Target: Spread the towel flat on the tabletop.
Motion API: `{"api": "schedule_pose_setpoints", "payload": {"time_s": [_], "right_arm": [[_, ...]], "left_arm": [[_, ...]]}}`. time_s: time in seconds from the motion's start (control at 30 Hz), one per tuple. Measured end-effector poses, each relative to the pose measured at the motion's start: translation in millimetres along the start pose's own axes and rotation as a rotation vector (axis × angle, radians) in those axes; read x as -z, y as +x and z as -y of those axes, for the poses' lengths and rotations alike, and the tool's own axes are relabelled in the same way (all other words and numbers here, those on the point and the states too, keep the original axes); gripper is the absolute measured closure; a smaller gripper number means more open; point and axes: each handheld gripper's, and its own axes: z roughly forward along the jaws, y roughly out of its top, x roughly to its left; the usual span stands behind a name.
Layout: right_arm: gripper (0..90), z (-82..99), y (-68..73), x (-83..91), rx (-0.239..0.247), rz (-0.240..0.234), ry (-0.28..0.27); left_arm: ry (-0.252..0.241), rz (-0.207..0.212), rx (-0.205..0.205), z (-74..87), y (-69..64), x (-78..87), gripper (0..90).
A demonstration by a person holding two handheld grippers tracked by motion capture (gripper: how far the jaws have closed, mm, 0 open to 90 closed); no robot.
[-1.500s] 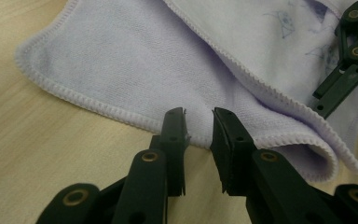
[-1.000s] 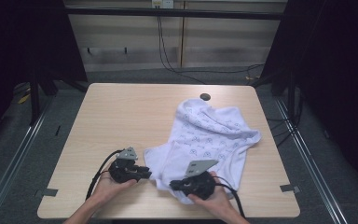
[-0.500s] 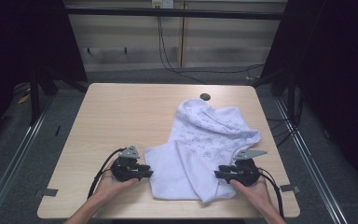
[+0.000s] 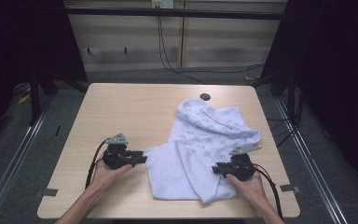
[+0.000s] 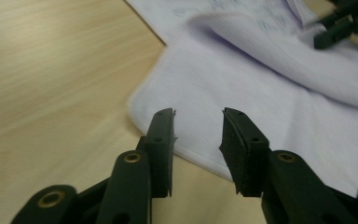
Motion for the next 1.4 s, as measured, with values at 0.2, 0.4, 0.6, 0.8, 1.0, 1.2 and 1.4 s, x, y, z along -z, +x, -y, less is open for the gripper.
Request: {"api": "schedule_pose_setpoints", "payload": {"time_s": [0.2,0.4,0.6,0.8,1.0,1.2,1.4], "right_arm": [[87.7,-0.3,-0.1,7.6,0.019,0.027,-0.029],[87.7,2.2,-5.3,12.9,0.014,0.033,-0.041],[87.7,0.8,-11.5,20.7,-0.004,0.042,-0.071],[87.7,-4.1,-21.3,38.4,-0.018,0.070,-0.153],[87.8,-9.3,-32.3,57.5,-0.044,0.095,-0.225],[87.9,-18.1,-47.2,78.7,-0.071,0.118,-0.292],[87.9,-48.3,-37.4,101.6,-0.038,0.101,-0.381]], "left_arm": [[-0.003,-0.042,0.045,-8.3,16.4,-16.1,50.7],[0.051,-0.042,-0.009,-7.3,11.1,-28.8,55.7],[0.039,-0.045,-0.001,-7.6,13.2,-32.2,56.1],[0.057,-0.065,-0.090,-8.2,1.3,-38.2,70.0],[0.070,-0.035,-0.111,-8.8,-9.5,-42.9,88.2],[-0.070,-0.008,-0.061,-23.7,-6.2,-11.5,88.6],[-0.204,0.028,-0.103,-47.9,-23.2,23.9,88.6]]}}
